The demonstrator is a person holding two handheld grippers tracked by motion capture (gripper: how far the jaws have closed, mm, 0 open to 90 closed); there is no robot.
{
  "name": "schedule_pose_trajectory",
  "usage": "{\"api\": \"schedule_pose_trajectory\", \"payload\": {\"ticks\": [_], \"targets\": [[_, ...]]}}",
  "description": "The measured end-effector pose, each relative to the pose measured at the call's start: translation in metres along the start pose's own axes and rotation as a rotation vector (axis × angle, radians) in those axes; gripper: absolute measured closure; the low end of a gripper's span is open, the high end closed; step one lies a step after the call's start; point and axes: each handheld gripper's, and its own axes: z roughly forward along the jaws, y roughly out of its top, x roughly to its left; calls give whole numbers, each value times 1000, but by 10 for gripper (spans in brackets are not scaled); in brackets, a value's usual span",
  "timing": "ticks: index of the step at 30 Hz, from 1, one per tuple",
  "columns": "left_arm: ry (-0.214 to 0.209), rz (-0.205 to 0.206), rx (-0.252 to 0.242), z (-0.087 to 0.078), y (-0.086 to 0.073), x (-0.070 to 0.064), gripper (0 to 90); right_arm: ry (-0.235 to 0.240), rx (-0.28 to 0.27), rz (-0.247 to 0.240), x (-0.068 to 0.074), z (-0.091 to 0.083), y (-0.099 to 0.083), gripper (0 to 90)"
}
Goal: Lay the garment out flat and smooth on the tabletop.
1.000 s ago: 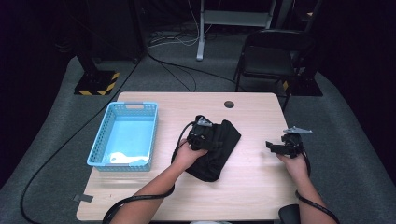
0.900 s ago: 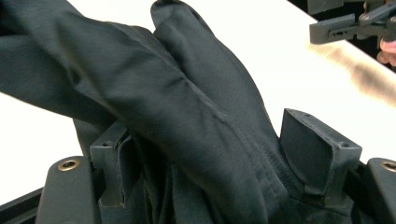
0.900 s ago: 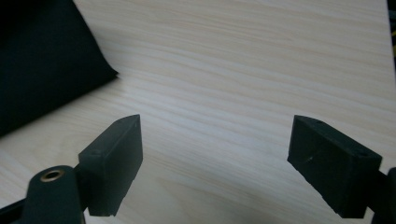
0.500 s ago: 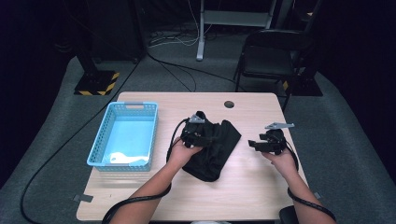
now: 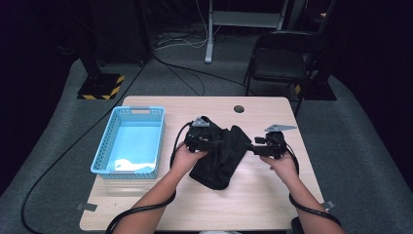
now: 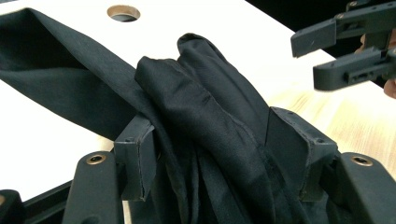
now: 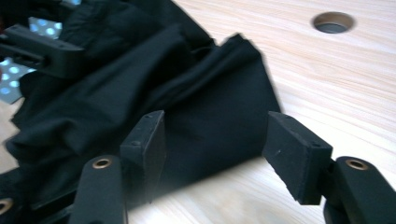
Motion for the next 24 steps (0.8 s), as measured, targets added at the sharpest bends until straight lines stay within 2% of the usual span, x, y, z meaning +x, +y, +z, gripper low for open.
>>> {"api": "schedule_pose_trajectory", "payload": {"ticks": [6,9,13,19,21,24], "targets": [[6,0,37,2,-7,6,438,54,9,-12,17,15,4,414],[9,12,53,5,-10,6,460,82,13,-13,23,22,5,416],[19,26,85,13,-16,6,460,123,13,5,29,29,6,414],[34,47,112,19,-20,4,459,158,62,54,28,44,3,413],[39,54,113,20,-20,2,459,163,75,61,28,47,2,462],[41,60,113,20,-20,2,460,177,87,77,27,49,0,620]]}}
